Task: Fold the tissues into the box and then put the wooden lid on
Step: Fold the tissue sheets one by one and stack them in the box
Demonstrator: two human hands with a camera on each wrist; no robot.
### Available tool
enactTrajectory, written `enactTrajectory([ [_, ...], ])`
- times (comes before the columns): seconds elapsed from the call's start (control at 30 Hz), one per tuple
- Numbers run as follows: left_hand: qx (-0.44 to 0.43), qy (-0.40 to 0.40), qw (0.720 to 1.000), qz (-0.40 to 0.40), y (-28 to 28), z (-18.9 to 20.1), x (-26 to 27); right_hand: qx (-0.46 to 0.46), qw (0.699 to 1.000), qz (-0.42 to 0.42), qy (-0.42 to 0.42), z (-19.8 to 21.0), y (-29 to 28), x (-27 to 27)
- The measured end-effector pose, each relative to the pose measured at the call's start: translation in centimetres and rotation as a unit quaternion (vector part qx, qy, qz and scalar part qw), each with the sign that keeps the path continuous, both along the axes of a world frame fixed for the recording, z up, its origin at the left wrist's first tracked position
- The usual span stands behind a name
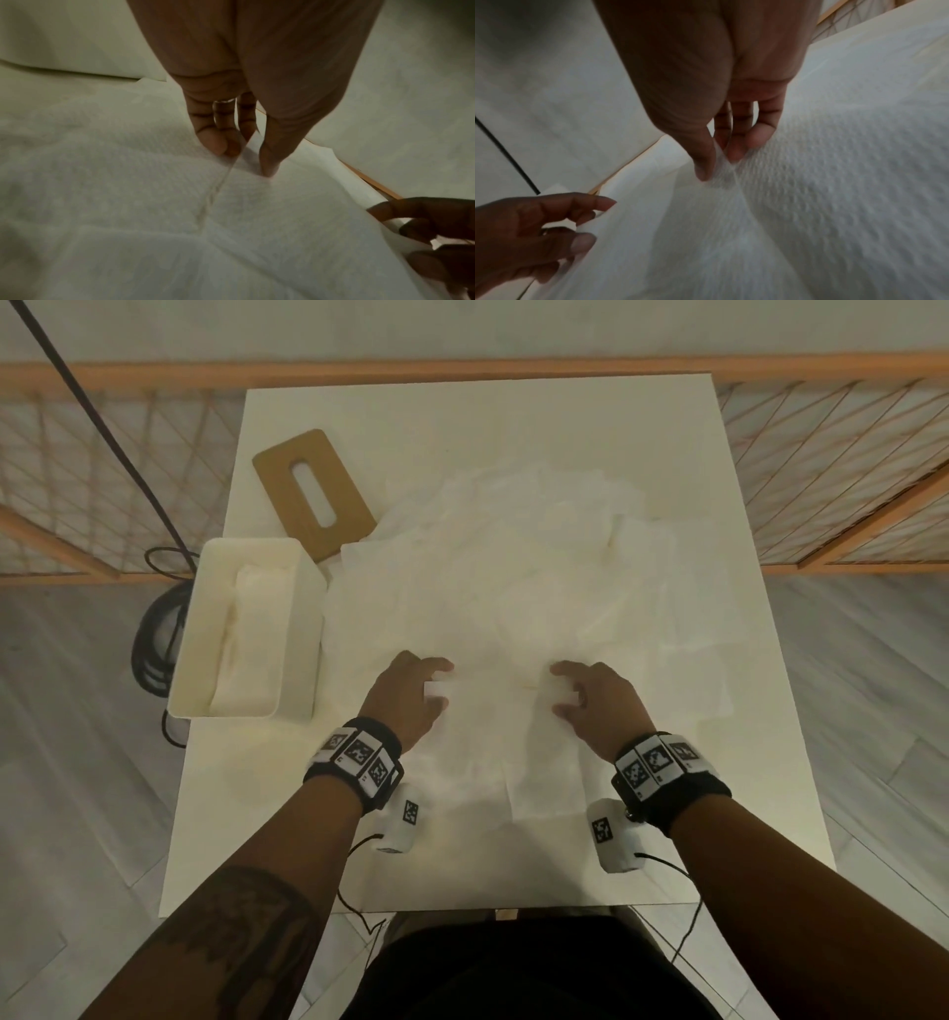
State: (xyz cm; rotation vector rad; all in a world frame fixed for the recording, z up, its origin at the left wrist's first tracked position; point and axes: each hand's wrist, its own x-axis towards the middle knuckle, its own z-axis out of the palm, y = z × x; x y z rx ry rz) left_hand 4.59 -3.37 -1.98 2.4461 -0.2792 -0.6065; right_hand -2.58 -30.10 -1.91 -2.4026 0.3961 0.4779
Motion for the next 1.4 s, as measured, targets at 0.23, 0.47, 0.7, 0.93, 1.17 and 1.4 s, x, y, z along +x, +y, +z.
enactTrajectory([
  [0.23, -0.002, -0.026, 0.999, -0.02, -0.1, 0.2, 0.4, -0.001, 1.0, 0.002, 0.025, 1.3, -0.6, 1.6],
  [0.47, -0.017, 0.041, 0.999, -0.006, 0.8, 0.5, 0.1, -0.058, 0.995, -0.08, 0.0, 2.0, 2.1, 6.5],
  [0.7, 0.0, 0.068, 0.998, -0.003, 0.8, -0.1, 0.3, -0.011, 0.985, -0.169, 0.034, 1.0, 0.2, 8.9],
  [0.93, 0.096, 0.053, 0.993, -0.051, -0.4, 1.5, 1.3, 0.052, 0.979, -0.162, -0.112, 3.6, -2.3, 8.2],
  [1.17, -0.021, -0.13, 0.991, -0.034, -4.8, 4.8, 6.3, 0.109, 0.983, 0.042, -0.14, 7.1, -2.4, 8.5],
  [1.4, -0.123, -0.033, 0.991, 0.04, -5.6, 6.8, 10.2, 0.203, 0.975, -0.083, 0.032, 5.5, -4.4, 8.3],
])
